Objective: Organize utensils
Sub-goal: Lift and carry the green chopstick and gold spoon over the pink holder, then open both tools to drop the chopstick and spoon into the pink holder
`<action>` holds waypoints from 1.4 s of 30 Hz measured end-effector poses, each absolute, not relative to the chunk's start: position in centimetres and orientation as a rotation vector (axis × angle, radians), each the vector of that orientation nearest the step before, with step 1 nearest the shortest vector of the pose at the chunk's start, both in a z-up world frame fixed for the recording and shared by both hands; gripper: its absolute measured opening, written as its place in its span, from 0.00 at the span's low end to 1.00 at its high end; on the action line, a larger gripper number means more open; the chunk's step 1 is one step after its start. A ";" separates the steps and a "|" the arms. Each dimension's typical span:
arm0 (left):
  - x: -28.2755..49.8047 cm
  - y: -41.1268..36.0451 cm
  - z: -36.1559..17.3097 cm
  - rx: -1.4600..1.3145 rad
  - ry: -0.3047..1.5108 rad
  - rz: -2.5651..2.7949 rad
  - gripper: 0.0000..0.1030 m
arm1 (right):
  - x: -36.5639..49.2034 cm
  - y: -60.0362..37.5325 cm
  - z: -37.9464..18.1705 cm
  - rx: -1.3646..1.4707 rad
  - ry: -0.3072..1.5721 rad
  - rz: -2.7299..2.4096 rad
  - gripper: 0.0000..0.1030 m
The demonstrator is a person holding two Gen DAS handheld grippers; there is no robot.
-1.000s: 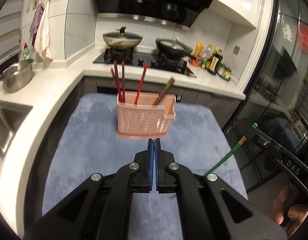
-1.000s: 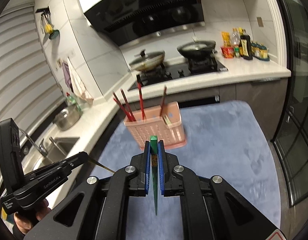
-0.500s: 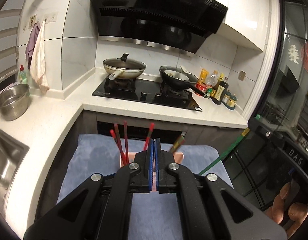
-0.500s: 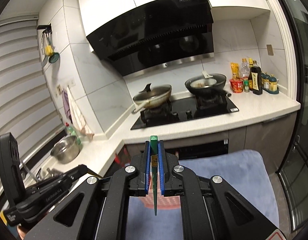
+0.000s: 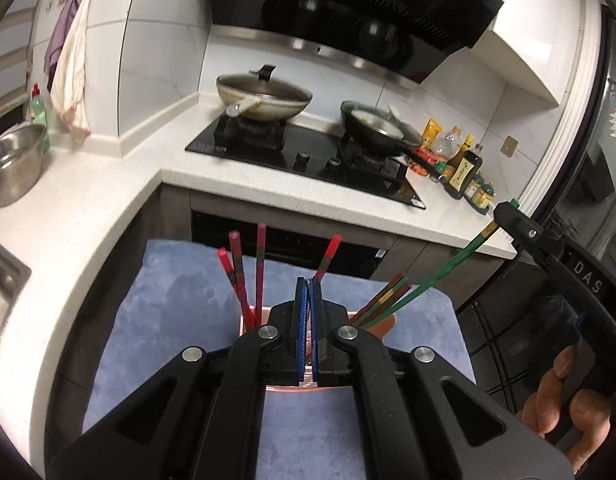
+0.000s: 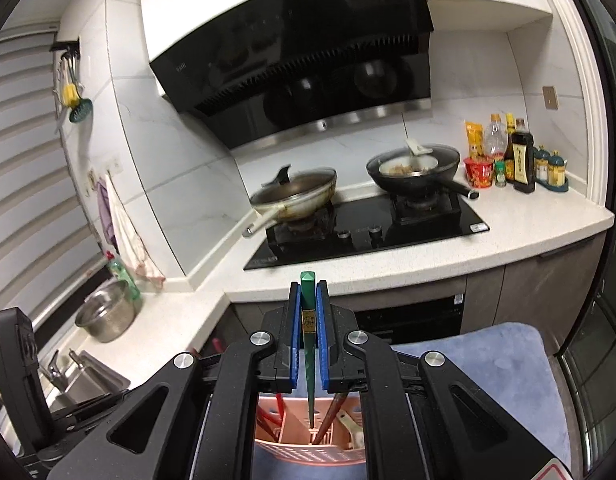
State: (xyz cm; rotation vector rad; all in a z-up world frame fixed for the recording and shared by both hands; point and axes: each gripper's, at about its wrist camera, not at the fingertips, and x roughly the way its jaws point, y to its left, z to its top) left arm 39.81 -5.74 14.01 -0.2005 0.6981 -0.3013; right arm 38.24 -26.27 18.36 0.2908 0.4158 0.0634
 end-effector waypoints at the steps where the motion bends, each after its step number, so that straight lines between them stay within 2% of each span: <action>1: 40.1 -5.8 13.7 -0.199 0.704 -0.298 0.01 | 38.6 -26.3 17.7 0.291 0.430 0.063 0.07; 10: 41.9 -6.2 11.0 -0.199 0.766 -0.270 0.01 | 40.0 -25.4 13.8 0.261 0.520 0.062 0.07; 25: 42.5 -5.8 8.8 -0.186 0.801 -0.208 0.02 | 40.8 -25.0 11.9 0.253 0.578 0.067 0.07; 28: 42.6 -5.5 8.7 -0.192 0.804 -0.192 0.12 | 40.6 -25.0 11.8 0.249 0.576 0.060 0.13; 30: 42.4 -5.2 8.7 -0.200 0.800 -0.179 0.24 | 40.4 -25.1 11.8 0.250 0.579 0.060 0.13; 32: 42.1 -5.0 8.9 -0.202 0.789 -0.171 0.27 | 40.2 -25.1 11.9 0.250 0.578 0.060 0.14; 36: 41.5 -5.2 9.2 -0.185 0.778 -0.166 0.29 | 39.6 -25.3 12.1 0.253 0.572 0.055 0.22; 42: 39.9 -5.7 9.8 -0.139 0.757 -0.149 0.30 | 37.9 -25.4 12.3 0.244 0.579 0.062 0.23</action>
